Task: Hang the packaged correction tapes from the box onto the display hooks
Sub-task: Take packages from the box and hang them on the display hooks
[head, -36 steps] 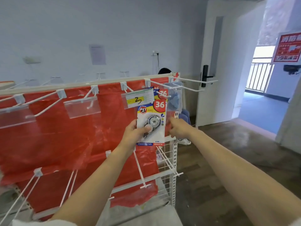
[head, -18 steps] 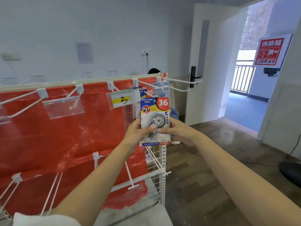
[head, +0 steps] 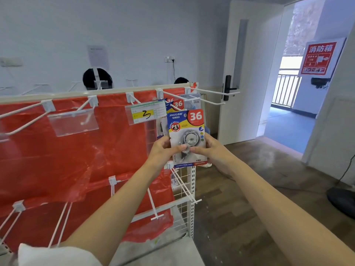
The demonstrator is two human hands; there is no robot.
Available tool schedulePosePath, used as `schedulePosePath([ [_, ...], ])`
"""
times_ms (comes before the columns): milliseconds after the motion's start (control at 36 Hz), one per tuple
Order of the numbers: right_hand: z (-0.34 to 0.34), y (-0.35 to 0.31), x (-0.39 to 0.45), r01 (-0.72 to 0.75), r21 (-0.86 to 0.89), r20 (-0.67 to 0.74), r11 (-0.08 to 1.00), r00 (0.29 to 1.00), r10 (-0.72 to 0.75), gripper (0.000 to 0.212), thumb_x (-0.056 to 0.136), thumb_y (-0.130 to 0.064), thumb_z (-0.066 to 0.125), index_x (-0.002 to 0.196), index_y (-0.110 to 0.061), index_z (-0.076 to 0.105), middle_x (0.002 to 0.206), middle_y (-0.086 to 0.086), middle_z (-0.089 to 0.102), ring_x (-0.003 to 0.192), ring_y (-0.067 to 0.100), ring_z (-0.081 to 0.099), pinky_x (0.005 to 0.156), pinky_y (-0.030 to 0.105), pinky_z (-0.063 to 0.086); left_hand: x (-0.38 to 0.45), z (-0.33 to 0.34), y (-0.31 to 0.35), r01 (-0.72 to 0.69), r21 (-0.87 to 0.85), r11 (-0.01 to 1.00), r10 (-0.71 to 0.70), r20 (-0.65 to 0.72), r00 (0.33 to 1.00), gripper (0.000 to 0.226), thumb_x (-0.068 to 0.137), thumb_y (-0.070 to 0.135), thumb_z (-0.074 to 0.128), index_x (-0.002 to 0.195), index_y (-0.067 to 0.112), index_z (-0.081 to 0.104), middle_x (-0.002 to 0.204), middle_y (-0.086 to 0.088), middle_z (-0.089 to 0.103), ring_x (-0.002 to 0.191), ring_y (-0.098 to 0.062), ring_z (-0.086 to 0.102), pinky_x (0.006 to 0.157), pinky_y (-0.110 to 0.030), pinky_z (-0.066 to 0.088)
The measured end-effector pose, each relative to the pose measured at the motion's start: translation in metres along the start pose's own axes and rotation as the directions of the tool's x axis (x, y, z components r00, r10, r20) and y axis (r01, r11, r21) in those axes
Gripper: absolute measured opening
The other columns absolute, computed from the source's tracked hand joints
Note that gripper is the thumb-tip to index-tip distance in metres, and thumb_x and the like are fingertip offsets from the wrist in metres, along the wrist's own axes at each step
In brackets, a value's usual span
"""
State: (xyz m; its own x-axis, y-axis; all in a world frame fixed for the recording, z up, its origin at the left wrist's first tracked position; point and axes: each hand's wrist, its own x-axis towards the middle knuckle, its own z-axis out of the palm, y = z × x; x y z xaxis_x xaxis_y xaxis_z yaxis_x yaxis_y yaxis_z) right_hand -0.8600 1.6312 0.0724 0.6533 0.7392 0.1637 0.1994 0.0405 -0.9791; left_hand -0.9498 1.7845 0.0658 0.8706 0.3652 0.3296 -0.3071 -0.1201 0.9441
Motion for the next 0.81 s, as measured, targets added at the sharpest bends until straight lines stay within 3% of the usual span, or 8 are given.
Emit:
schedulePosePath([
  [194, 0.002, -0.003, 0.006, 0.019, 0.02, -0.068, 1.0, 0.998, -0.018, 0.038, 0.086, -0.018, 0.069, 0.121, -0.023, 0.054, 0.114, 0.001, 0.07, 0.103, 0.022, 0.068, 0.091, 0.049, 0.054, 0.006, 0.002, 0.004, 0.012, -0.041, 0.999, -0.013, -0.032, 0.999, 0.023, 0.081, 0.007, 0.071, 0.101, 0.017, 0.066, 0.099, -0.002, 0.072, 0.093, -0.016, 0.068, 0.077, -0.027, 0.054],
  [306, 0.004, -0.007, 0.009, 0.022, -0.001, -0.097, 1.0, 0.995, -0.022, 0.026, 0.088, -0.017, 0.067, 0.111, -0.021, 0.057, 0.106, -0.001, 0.071, 0.095, 0.017, 0.07, 0.082, 0.035, 0.058, 0.005, 0.0, 0.003, 0.032, -0.018, 0.999, -0.032, -0.025, 0.999, 0.022, 0.082, 0.007, 0.069, 0.103, 0.014, 0.065, 0.099, -0.002, 0.072, 0.089, -0.014, 0.068, 0.074, -0.025, 0.055],
  [389, 0.005, -0.005, 0.011, 0.011, -0.017, -0.112, 1.0, 0.994, -0.012, 0.019, 0.089, -0.017, 0.065, 0.105, -0.025, 0.057, 0.099, -0.006, 0.072, 0.087, 0.011, 0.071, 0.071, 0.026, 0.059, 0.001, -0.003, -0.001, 0.049, 0.062, 0.997, -0.05, 0.005, 0.999, 0.017, 0.084, 0.007, 0.068, 0.097, 0.018, 0.066, 0.091, 0.001, 0.071, 0.079, -0.01, 0.068, 0.07, -0.024, 0.057],
  [472, 0.007, -0.003, 0.013, -0.012, -0.056, -0.138, 0.998, 0.99, 0.004, 0.016, 0.09, -0.019, 0.064, 0.1, -0.029, 0.056, 0.099, -0.008, 0.07, 0.09, 0.011, 0.069, 0.072, 0.025, 0.057, -0.002, -0.009, -0.009, 0.053, 0.278, 0.959, -0.075, 0.071, 0.995, 0.013, 0.085, 0.012, 0.069, 0.091, 0.023, 0.064, 0.084, 0.0, 0.07, 0.073, -0.014, 0.066, 0.069, -0.027, 0.055],
  [556, 0.011, -0.003, 0.019, -0.026, -0.122, -0.147, 0.992, 0.989, 0.007, 0.015, 0.091, -0.023, 0.064, 0.1, -0.031, 0.055, 0.109, -0.004, 0.068, 0.099, 0.015, 0.067, 0.08, 0.03, 0.056, -0.002, -0.017, -0.018, 0.024, 0.535, 0.844, -0.081, 0.083, 0.993, 0.011, 0.084, 0.02, 0.071, 0.092, 0.022, 0.063, 0.081, -0.002, 0.07, 0.074, -0.018, 0.068, 0.074, -0.032, 0.054],
  [639, 0.017, -0.005, 0.027, -0.019, -0.223, -0.157, 0.975, 0.987, -0.016, 0.012, 0.092, -0.027, 0.062, 0.1, -0.033, 0.056, 0.116, 0.0, 0.067, 0.107, 0.021, 0.063, 0.094, 0.043, 0.051, 0.002, -0.025, -0.023, 0.025, 0.782, 0.622, -0.076, 0.028, 0.997, 0.021, 0.085, 0.027, 0.069, 0.099, 0.012, 0.063, 0.089, -0.004, 0.069, 0.083, -0.021, 0.064, 0.079, -0.035, 0.051],
  [722, 0.023, -0.005, 0.039, -0.01, -0.336, -0.166, 0.942, 0.985, -0.048, 0.013, 0.091, -0.033, 0.062, 0.089, -0.042, 0.053, 0.116, 0.003, 0.067, 0.108, 0.025, 0.062, 0.097, 0.051, 0.047, 0.004, -0.033, -0.022, 0.04, 0.889, 0.456, -0.109, 0.011, 0.994, 0.024, 0.086, 0.028, 0.064, 0.105, 0.014, 0.061, 0.098, -0.002, 0.068, 0.091, -0.022, 0.063, 0.084, -0.036, 0.051],
  [806, 0.029, -0.005, 0.053, -0.003, -0.372, -0.159, 0.928, 0.985, -0.061, 0.008, 0.092, -0.032, 0.061, 0.099, -0.034, 0.058, 0.118, 0.007, 0.066, 0.11, 0.028, 0.061, 0.099, 0.049, 0.046, 0.004, -0.042, -0.02, 0.033, 0.931, 0.364, -0.119, 0.011, 0.993, 0.031, 0.085, 0.027, 0.062, 0.113, 0.013, 0.057, 0.105, -0.006, 0.067, 0.097, -0.026, 0.062, 0.085, -0.039, 0.051],
])
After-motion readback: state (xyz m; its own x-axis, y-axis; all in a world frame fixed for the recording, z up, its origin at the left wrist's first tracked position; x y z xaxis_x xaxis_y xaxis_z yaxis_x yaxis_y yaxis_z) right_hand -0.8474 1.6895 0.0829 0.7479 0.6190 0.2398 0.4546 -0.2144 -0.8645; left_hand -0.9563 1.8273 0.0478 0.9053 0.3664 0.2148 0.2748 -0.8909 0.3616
